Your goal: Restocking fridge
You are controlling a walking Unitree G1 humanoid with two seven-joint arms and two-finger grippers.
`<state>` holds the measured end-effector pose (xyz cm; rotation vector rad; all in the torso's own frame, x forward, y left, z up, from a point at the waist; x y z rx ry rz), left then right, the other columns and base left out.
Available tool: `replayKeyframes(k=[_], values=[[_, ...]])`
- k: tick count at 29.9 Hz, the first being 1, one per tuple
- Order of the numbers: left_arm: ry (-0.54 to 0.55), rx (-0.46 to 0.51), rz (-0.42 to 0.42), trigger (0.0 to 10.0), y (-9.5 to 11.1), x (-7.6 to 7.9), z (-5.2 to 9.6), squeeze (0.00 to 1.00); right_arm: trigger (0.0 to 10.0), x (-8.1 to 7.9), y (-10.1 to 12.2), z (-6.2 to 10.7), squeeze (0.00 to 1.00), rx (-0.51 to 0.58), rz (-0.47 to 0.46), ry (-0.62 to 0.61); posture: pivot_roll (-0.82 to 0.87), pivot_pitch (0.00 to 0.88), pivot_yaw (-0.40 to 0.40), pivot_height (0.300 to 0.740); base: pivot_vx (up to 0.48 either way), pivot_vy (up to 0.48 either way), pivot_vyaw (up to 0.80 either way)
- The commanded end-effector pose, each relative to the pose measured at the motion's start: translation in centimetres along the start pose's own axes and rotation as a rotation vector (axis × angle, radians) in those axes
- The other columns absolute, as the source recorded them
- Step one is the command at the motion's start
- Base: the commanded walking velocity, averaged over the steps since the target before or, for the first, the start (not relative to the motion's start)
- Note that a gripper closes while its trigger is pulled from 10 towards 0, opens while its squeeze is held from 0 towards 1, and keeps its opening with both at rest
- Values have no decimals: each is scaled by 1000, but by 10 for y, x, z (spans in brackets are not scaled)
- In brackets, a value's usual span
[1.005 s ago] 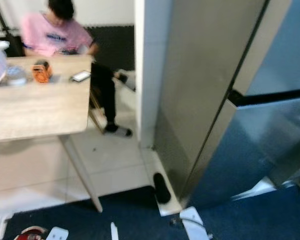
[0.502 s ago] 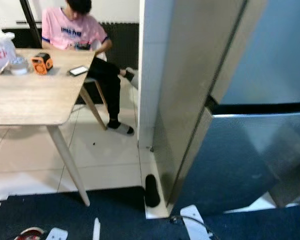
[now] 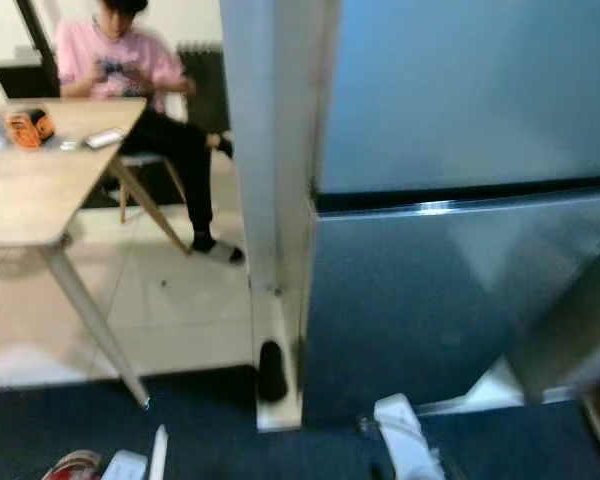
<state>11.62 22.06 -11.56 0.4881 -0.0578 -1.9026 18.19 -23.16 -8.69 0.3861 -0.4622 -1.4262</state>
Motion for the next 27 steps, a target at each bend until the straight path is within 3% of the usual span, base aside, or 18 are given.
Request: replayKeyframes(k=[1,2,8,13,15,17,21,22,25,27], values=[[14,-3,6,10000,-2,-4,0,0,10000,2,32,-1,0,116,-13,34,-29,0,12,740,0,0,0],[14,-3,6,10000,-2,-4,0,0,10000,2,32,-1,0,116,-13,34,-29,0,12,740,0,0,0],[13,-3,8,10000,-2,-4,0,0,10000,6,91,7,0,295,64,221,-43,0,12,740,0,0,0],[11,-3,5,10000,-2,-4,0,0,10000,2,135,30,0,351,207,617,-46,0,12,740,0,0,0],[12,-4,5,10000,-3,-4,0,0,10000,5,152,42,0,376,242,723,-46,0,12,740,0,0,0],[12,-5,5,10000,-3,-4,0,0,10000,6,171,53,690,446,249,780,-46,0,12,740,0,0,0],[12,-5,5,10000,-3,-4,0,0,10000,7,176,55,690,467,250,792,-46,0,12,740,0,0,0],[11,-7,2,10000,-4,-5,0,0,10000,6,187,63,1000,513,258,831,-45,0,12,740,0,0,0],[10,-10,-8,10000,-5,-6,0,0,10000,1,226,96,1000,683,316,983,-40,0,15,740,0,0,0],[11,-11,-13,10000,-6,-7,0,0,10000,0,238,109,1000,734,360,1017,-35,0,14,740,0,0,0]])
Point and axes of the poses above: a point about 5 cm out from each wrist's last joint towards the gripper, its own z axis pointing back from the gripper into the wrist, its own y axis along the axis of the wrist's last joint, x = y × z, the point moved 1 cm from there along -z, pointing out of the wrist towards the gripper, and after that the axes turned 9 degrees about -z, right-handed, at the moved point
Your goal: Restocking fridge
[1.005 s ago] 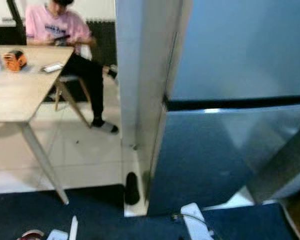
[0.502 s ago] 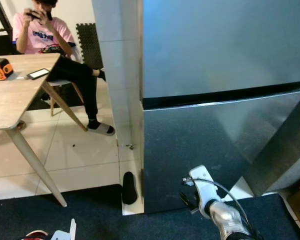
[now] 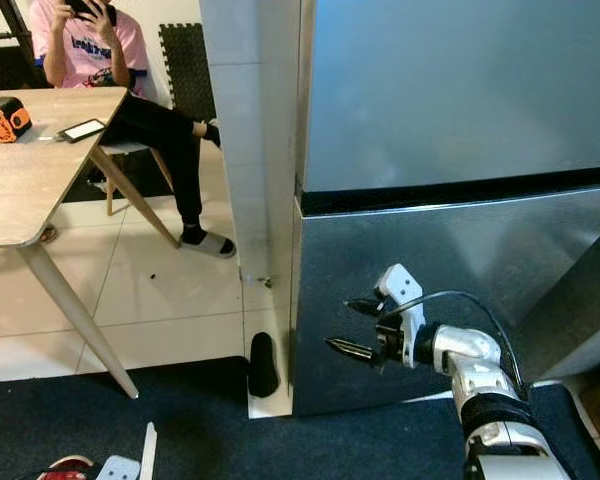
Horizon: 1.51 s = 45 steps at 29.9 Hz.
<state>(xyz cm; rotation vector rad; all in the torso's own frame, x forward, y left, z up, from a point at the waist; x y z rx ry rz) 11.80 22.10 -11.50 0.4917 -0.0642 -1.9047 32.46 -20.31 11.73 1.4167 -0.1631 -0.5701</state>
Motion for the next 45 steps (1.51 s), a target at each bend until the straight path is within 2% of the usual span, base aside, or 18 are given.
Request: replayKeyframes(k=[1,4,6,7,8,9,12,16,19,22,24,25,26,28,30,35,39,45], values=[[12,-18,-12,10000,-7,-6,1,0,10000,-1,12,2,1000,27,28,27,-35,0,14,740,0,0,0],[15,-18,-17,10000,-8,-8,1,0,10000,0,29,2,1000,27,95,38,-33,0,13,740,0,0,0],[18,-18,-19,10000,-8,-9,1,0,10000,6,53,2,1000,23,200,-18,-33,0,13,740,0,0,0],[18,-18,-19,10000,-8,-9,1,0,10000,6,53,2,1000,23,200,-18,-33,0,13,740,0,0,0],[18,-18,-20,10000,-8,-9,1,0,10000,11,65,3,729,-45,289,-63,-32,0,10,740,0,0,0],[17,-18,-19,10000,-8,-8,1,0,10000,14,71,3,0,-67,330,-86,-31,0,7,740,0,0,0],[16,-19,-19,10000,-8,-8,1,0,10000,15,74,3,0,-76,355,-98,-31,0,7,740,0,0,0],[8,-22,-15,10000,-9,-4,1,0,10000,15,96,3,0,-50,414,-128,-30,0,4,740,0,0,0],[5,-23,-12,10000,-10,-2,1,0,10000,18,104,2,0,-92,470,-184,-30,0,4,740,0,0,0],[4,-26,-11,10000,-10,-2,1,0,10000,23,105,2,0,-201,549,-232,-29,0,0,740,0,0,0],[5,-26,-11,10000,-11,-2,1,0,10000,26,101,3,0,-327,611,-252,-28,0,1,740,0,0,0],[5,-26,-11,10000,-11,-2,1,0,10000,26,101,3,0,-327,611,-252,-28,0,1,740,0,0,0],[7,-26,-12,10000,-10,-3,1,0,10000,27,91,7,0,-479,638,-215,-30,0,0,740,0,0,0],[8,-25,-12,10000,-10,-3,1,0,10000,25,80,12,0,-580,623,-154,-31,0,0,740,0,0,0],[8,-25,-12,10000,-10,-3,1,0,10000,25,80,12,0,-580,623,-154,-31,0,0,740,0,0,0],[7,-23,-10,10000,-9,-2,1,0,10000,21,66,21,0,-703,580,-71,-30,0,-3,740,0,0,0],[5,-23,-9,10000,-9,-1,1,0,10000,12,65,21,0,-693,541,30,-34,0,-3,740,0,0,0],[2,-26,-7,10000,-9,0,1,0,10000,6,66,23,0,-694,535,77,-34,0,-3,740,0,0,0]])
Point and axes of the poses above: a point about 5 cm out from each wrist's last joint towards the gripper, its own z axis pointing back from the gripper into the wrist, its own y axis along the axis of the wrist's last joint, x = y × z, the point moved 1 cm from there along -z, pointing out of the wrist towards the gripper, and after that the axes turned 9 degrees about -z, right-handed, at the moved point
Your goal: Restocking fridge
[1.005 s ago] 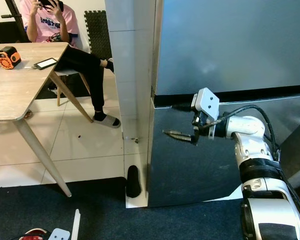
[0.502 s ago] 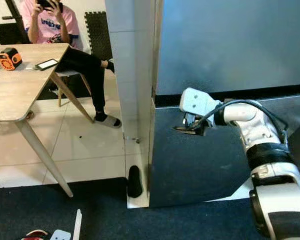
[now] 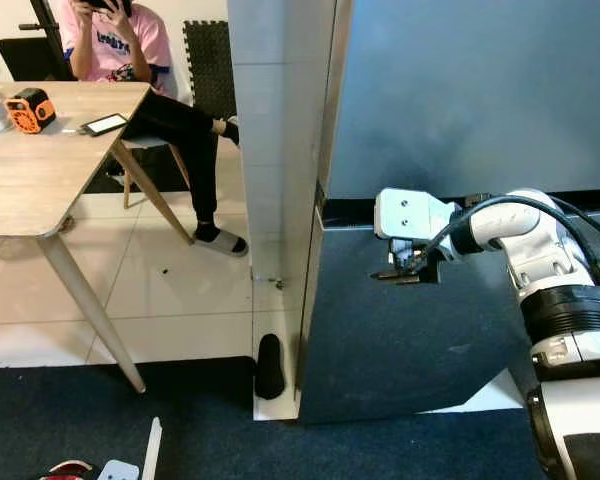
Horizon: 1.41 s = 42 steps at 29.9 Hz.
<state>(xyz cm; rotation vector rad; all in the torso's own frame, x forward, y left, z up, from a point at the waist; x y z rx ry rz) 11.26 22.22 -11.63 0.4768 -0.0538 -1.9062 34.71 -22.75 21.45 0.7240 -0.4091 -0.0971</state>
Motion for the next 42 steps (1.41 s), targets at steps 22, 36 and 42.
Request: replayKeyframes(k=[22,36,42], values=[[3,-10,-10,10000,-3,-1,0,0,10000,-35,75,42,0,736,-3,290,-39,0,1,740,0,0,0],[5,-12,-9,10000,-3,-1,0,0,0,-6,94,34,0,761,-57,50,-34,0,1,740,0,0,0],[2,-13,-8,10000,-3,1,0,0,0,-7,84,9,0,497,5,-10,-35,0,-2,740,0,0,0]])
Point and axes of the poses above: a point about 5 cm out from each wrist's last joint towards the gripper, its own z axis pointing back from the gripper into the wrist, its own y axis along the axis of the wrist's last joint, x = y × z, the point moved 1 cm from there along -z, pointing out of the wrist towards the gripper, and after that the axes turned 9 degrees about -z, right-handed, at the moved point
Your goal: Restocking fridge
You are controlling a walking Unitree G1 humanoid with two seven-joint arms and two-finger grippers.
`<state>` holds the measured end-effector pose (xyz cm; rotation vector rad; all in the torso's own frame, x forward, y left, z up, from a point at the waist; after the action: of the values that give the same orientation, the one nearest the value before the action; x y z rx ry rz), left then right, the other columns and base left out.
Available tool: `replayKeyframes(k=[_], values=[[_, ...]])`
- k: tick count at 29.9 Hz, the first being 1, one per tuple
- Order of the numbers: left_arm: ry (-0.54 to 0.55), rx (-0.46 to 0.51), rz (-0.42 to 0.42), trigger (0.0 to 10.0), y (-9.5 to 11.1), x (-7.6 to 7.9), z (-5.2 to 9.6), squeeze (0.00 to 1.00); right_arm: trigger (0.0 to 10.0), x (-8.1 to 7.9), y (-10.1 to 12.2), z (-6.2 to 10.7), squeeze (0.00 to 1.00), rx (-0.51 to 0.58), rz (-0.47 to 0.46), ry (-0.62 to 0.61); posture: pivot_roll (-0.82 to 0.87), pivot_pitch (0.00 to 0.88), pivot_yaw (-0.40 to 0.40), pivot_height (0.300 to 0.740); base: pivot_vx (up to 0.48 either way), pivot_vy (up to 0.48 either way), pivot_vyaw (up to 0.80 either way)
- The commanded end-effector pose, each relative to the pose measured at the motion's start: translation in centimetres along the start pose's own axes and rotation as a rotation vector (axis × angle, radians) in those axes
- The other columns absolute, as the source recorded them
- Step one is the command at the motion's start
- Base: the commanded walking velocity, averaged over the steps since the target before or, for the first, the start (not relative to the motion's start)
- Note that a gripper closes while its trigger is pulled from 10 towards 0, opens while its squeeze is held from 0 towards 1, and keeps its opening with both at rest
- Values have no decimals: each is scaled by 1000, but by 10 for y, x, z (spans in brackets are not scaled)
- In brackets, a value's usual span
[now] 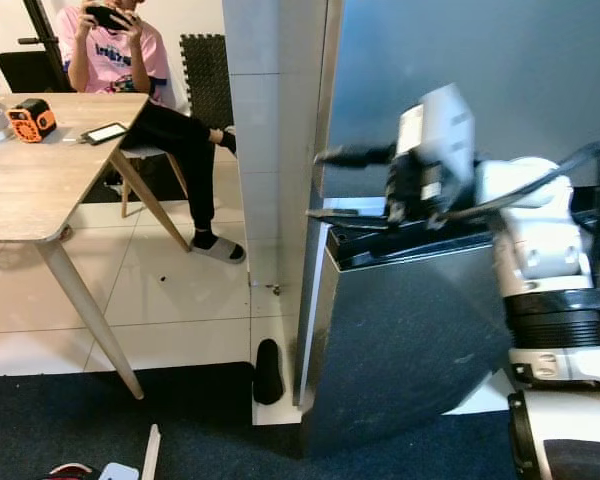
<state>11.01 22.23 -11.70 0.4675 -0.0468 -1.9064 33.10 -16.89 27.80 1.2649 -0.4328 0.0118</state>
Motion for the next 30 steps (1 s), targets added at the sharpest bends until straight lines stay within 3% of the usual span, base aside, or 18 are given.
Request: replayKeyframes(k=[1,4,5,8,17,18,19,24,25,30], values=[[5,-4,-8,10000,-1,0,0,0,0,0,-4,-1,0,-51,16,-11,-35,0,-2,740,0,0,0],[4,-3,-7,10000,-1,0,0,0,0,2,-9,-3,0,-120,40,-30,-35,0,-2,740,0,0,0],[5,-2,-6,10000,0,0,0,0,0,6,-17,-5,0,-194,57,-68,-35,0,-2,740,0,0,0],[5,-2,-6,10000,0,0,0,0,0,6,-17,-5,0,-194,57,-68,-35,0,-2,740,0,0,0],[4,-2,-5,10000,0,1,0,0,0,13,-34,-6,0,-342,94,-129,-36,0,-7,740,0,0,0],[3,-2,-4,10000,0,2,0,0,2549,14,-38,-6,0,-380,105,-133,-36,0,-7,740,0,0,0],[3,-2,-4,10000,0,2,0,0,10000,15,-41,-5,0,-415,114,-133,-37,0,-9,740,0,0,0],[3,-2,-3,10000,1,2,0,0,10000,14,-44,-1,0,-485,156,-110,-37,0,-9,740,0,0,0],[3,-2,-3,10000,0,2,0,0,10000,11,-47,5,0,-539,162,-71,-37,0,-9,740,0,0,0],[2,-3,-1,10000,0,2,0,0,10000,1,-56,16,0,-630,130,17,-37,0,-9,740,0,0,0]])
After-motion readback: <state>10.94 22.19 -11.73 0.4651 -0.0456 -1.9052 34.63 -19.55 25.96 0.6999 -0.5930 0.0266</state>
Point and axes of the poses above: a point about 5 cm out from each wrist's last joint towards the gripper, its own z axis pointing back from the gripper into the wrist, its own y axis along the axis of the wrist's last joint, x = y × z, the point moved 1 cm from there along -z, pointing out of the wrist towards the gripper, and after that the axes turned 9 degrees about -z, right-handed, at the moved point
